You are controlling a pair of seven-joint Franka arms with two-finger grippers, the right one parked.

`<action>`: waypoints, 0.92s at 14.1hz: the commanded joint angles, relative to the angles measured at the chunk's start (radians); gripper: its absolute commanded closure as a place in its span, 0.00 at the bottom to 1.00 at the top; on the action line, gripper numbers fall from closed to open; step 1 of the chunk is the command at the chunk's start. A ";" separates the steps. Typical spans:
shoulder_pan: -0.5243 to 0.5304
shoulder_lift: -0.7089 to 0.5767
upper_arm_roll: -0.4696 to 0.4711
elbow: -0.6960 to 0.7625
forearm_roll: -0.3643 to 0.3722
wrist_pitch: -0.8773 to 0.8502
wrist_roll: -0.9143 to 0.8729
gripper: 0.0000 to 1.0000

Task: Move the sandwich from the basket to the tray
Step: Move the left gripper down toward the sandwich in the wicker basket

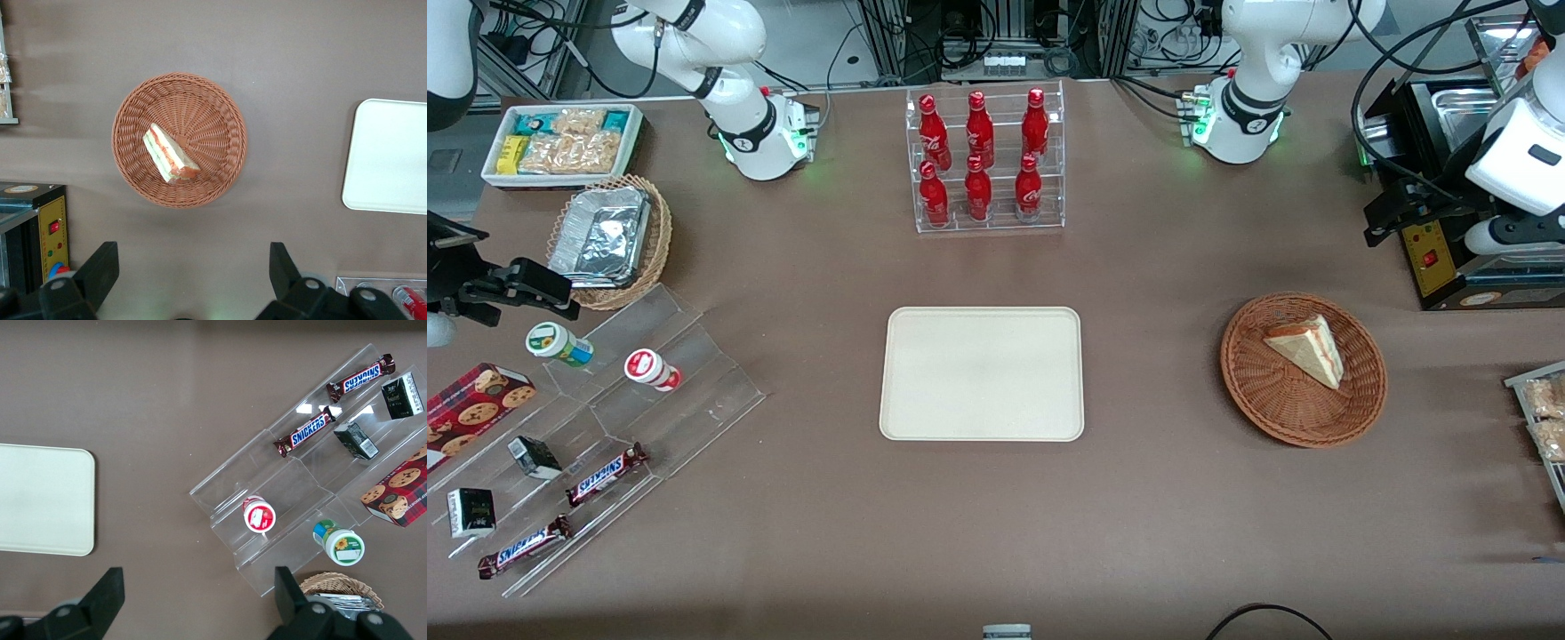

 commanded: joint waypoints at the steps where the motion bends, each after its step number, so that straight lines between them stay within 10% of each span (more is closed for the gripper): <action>1: -0.002 0.022 0.001 0.028 -0.006 -0.019 0.012 0.00; 13: 0.018 0.141 0.097 -0.079 0.012 0.102 -0.115 0.00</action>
